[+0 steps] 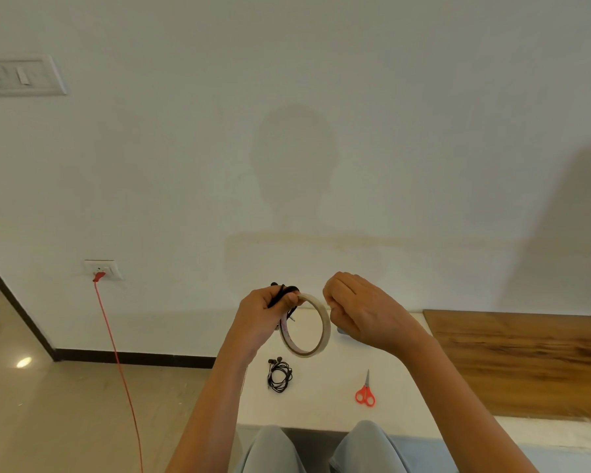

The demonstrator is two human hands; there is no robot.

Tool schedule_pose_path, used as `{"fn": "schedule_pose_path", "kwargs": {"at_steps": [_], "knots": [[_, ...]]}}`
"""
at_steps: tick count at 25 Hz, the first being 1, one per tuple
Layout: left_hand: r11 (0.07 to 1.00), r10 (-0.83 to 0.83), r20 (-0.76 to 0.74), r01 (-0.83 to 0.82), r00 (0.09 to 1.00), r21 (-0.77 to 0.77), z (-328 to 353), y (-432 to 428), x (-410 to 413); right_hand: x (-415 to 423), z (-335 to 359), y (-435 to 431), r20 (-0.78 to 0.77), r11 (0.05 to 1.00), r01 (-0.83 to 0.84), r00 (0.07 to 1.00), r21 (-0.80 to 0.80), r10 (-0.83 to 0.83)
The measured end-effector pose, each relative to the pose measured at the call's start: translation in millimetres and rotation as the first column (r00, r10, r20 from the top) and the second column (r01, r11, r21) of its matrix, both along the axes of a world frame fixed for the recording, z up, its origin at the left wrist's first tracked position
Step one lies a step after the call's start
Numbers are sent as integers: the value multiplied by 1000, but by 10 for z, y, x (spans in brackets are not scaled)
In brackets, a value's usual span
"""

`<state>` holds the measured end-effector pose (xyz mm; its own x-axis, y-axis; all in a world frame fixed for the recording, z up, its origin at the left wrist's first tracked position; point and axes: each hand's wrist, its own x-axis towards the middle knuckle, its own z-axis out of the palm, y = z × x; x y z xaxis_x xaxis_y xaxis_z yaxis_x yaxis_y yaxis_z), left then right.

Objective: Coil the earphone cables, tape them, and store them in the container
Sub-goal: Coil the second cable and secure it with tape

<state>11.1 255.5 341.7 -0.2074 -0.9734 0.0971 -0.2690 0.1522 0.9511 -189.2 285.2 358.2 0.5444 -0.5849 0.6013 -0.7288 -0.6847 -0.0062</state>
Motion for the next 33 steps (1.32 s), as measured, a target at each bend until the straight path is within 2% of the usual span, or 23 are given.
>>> {"fn": "schedule_pose_path", "kwargs": {"at_steps": [3, 6, 12, 16, 18, 21, 28, 33], "knots": [[999, -28, 10, 27, 1000, 20, -18, -1, -11, -50, 17, -11, 173, 957, -71, 985, 281, 23], [1000, -9, 13, 9, 1000, 15, -7, -32, -20, -126, 56, -59, 306, 893, -159, 952, 421, 26], [998, 0, 21, -1, 1000, 65, -18, -43, -41, -115, -11, -98, 289, 913, -68, 956, 402, -57], [984, 178, -59, -178, 982, 4, -16, 32, -85, -47, -38, -94, 219, 925, -8, 972, 381, -81], [993, 109, -31, -110, 994, -48, 36, 73, -84, -21, -52, -96, 143, 935, 53, 984, 351, -109], [994, -30, 123, 43, 992, -105, 104, 135, -135, 16, -49, -110, 23, 938, 141, 987, 316, -157], [981, 35, 191, 3, 981, -195, 67, 171, -228, 24, -29, -70, -4, 913, 158, 986, 376, -169], [983, 44, 166, -13, 985, -184, 15, 145, -255, 60, -79, -68, -41, 886, 208, 977, 416, -210]]}}
